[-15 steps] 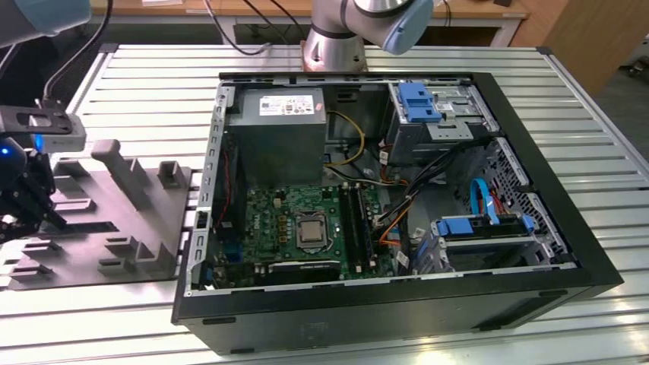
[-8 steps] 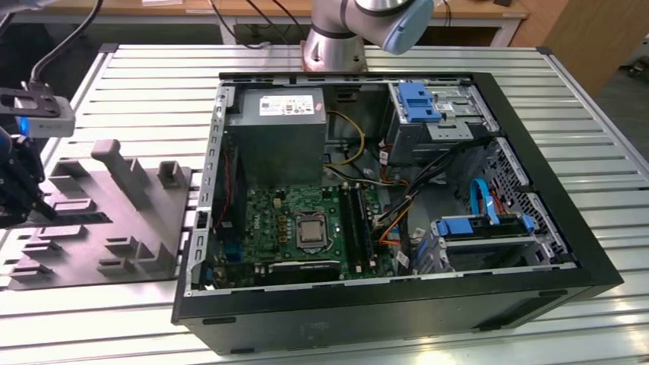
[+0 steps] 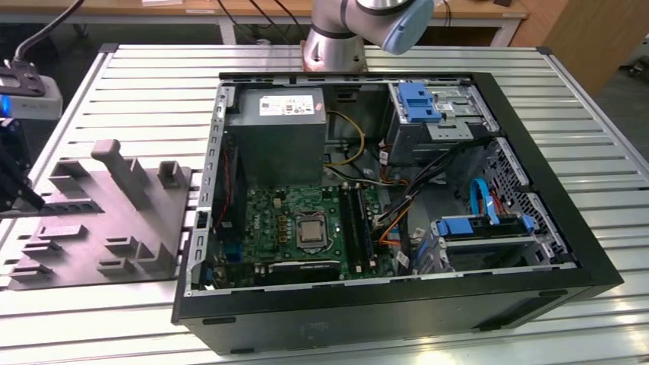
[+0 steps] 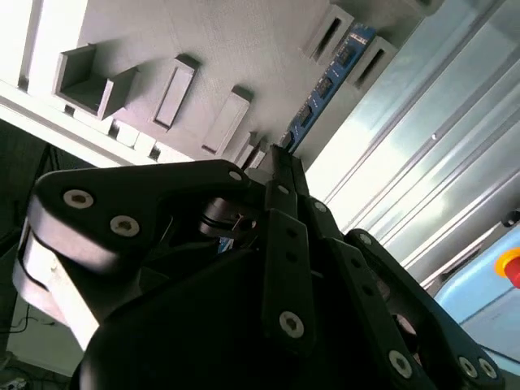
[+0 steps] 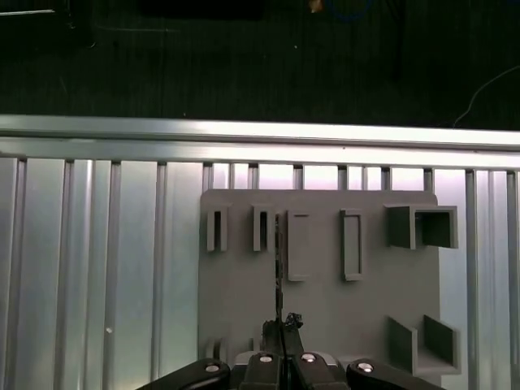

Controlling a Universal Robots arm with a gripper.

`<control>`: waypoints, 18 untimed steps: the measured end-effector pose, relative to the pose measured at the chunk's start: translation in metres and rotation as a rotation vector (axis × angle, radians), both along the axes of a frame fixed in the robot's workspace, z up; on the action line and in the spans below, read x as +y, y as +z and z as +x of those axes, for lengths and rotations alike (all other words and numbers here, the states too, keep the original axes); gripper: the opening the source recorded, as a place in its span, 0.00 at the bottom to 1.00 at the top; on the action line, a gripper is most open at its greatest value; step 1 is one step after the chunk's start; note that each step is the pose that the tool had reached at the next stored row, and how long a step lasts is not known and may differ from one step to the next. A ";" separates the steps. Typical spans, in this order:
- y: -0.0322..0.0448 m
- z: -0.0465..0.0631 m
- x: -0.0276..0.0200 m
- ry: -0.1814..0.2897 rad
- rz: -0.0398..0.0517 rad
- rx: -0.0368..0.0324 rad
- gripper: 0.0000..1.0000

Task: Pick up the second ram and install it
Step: 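Pick up the second ram and move it above second insertion slot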

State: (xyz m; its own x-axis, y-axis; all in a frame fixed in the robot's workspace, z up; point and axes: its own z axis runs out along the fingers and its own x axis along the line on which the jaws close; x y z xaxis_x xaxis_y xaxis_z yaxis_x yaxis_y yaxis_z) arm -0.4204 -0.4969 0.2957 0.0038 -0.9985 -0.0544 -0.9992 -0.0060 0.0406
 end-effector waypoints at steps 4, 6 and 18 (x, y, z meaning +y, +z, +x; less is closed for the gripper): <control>0.0146 0.000 0.0000 0.000 0.0001 0.0000 0.11; 0.0220 0.000 0.0000 0.000 0.0001 -0.0001 0.11; 0.0659 0.001 0.0000 0.000 0.0000 -0.0003 0.11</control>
